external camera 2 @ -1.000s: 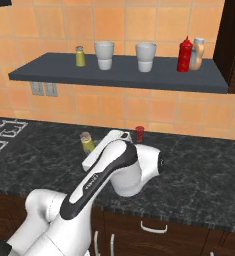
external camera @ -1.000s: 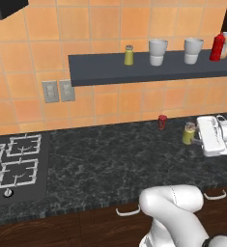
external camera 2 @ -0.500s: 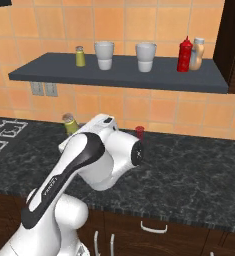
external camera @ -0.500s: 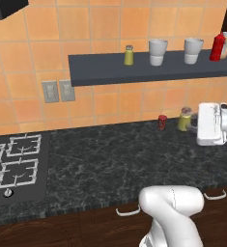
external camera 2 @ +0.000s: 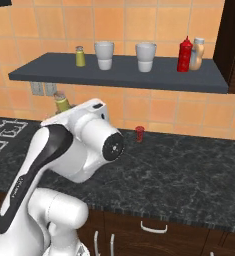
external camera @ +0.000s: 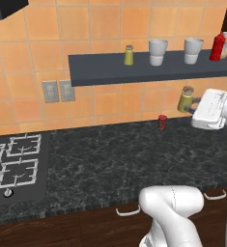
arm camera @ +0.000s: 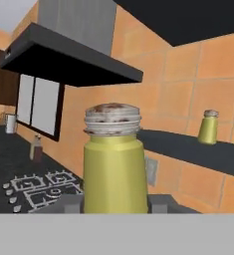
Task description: Put the shaker and condiment bottle from the counter next to their counterparts in the cabinet.
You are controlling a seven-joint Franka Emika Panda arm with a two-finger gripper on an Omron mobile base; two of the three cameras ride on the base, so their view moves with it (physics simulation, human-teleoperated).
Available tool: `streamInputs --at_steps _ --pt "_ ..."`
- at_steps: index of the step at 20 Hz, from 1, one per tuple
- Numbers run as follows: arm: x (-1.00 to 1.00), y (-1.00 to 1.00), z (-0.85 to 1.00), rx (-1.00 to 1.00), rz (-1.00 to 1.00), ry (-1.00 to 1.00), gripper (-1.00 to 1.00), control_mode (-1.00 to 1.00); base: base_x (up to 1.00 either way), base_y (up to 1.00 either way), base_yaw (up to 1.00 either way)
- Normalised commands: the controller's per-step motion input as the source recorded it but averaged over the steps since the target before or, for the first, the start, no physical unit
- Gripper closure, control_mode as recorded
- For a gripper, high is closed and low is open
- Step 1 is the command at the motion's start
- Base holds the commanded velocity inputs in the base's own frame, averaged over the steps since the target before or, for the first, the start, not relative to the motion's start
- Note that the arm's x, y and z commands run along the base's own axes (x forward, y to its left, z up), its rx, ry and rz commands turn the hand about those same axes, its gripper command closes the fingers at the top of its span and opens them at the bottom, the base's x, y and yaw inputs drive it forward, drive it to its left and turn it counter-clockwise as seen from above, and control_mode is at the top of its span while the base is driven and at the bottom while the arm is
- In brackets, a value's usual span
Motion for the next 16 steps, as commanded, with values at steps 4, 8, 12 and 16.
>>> streamInputs --at_steps 4,8,12,16 --pt "0.00 0.01 0.64 0.21 -0.18 0.00 1.00 -1.00 0.00 0.00 0.00" --pt "0.00 0.01 0.72 0.20 -0.14 0.00 1.00 -1.00 0.00 0.00 0.00" --pt "0.07 0.14 0.39 0.08 -0.09 0.03 1.00 -1.00 0.00 0.00 0.00" --pt "0.17 0.14 0.04 0.00 -0.05 0.12 1.00 -1.00 0.00 0.00 0.00"
